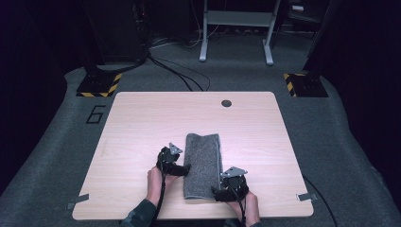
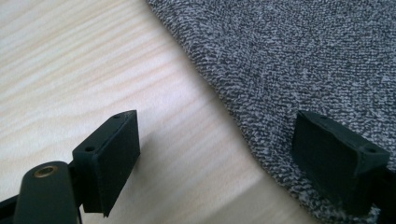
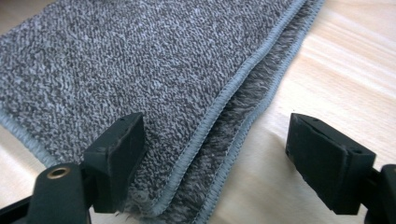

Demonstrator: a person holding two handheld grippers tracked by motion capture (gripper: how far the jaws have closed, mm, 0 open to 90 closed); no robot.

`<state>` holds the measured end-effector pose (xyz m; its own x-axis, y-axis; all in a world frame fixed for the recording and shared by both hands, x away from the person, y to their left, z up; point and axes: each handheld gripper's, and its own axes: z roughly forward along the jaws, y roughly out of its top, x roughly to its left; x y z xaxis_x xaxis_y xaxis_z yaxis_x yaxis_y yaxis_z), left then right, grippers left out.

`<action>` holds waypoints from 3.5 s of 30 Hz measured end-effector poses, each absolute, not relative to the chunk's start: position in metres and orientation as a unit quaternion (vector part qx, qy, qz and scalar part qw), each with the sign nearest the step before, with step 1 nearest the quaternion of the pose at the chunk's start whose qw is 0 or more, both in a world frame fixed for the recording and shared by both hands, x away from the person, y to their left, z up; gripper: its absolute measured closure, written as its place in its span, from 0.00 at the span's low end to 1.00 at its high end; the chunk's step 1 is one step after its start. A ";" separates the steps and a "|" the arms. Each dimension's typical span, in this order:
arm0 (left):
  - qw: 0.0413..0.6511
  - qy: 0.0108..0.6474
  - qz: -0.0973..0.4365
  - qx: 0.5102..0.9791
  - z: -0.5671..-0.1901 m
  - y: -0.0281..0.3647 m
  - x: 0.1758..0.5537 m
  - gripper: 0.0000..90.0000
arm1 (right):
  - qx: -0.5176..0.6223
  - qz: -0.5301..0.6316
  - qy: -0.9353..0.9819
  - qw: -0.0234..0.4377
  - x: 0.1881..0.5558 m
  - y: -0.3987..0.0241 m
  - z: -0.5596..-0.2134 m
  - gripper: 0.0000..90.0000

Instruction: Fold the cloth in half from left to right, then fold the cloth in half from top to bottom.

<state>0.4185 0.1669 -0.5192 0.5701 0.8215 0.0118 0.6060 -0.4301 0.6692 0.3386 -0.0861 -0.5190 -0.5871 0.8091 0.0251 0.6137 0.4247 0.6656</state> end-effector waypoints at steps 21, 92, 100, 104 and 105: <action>0.339 0.441 0.158 0.816 -0.510 0.186 0.418 0.12 | 0.419 0.357 0.822 0.145 0.360 -0.102 -0.500 0.15; 0.322 0.447 0.138 0.823 -0.509 0.165 0.512 0.88 | 0.445 0.313 0.829 0.127 0.527 -0.062 -0.508 0.92; 0.334 0.447 0.158 0.815 -0.513 0.161 0.506 0.97 | 0.447 0.321 0.824 0.132 0.524 -0.061 -0.509 0.94; 0.333 0.446 0.163 0.815 -0.513 0.160 0.507 0.97 | 0.449 0.321 0.823 0.135 0.524 -0.061 -0.509 0.94; 0.329 0.446 0.162 0.817 -0.512 0.160 0.507 0.97 | 0.447 0.318 0.824 0.141 0.524 -0.060 -0.509 0.94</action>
<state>0.5073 0.1599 -0.5123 0.5500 0.8347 -0.0279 0.6216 -0.3867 0.6812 0.5236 -0.0599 -0.5088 -0.5598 0.8270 0.0519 0.6476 0.3976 0.6500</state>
